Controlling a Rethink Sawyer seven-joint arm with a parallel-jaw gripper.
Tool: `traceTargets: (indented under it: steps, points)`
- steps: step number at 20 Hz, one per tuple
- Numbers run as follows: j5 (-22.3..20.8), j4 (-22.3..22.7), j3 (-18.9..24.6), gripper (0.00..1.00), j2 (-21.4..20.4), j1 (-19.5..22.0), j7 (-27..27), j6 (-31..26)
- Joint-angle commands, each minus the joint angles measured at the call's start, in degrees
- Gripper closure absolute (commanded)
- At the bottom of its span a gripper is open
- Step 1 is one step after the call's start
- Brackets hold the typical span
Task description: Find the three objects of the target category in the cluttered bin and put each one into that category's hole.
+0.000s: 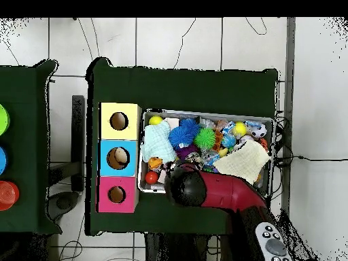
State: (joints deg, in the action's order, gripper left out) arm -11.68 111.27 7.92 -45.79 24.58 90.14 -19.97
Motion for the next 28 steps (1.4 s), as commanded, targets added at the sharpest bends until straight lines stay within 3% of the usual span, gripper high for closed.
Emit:
traceTargets:
  steps: [1,12,21,28]
  points:
    - [-5.31,-7.63,7.96,0.00,3.33,5.16,-9.52,-8.79]
    - [-11.28,-11.41,13.13,0.00,7.58,12.03,-12.18,-10.82]
    - [-16.69,-11.49,15.57,0.00,10.12,15.63,-10.94,-8.40]
    - [-20.22,-12.83,18.13,0.00,11.98,19.33,-13.32,-9.90]
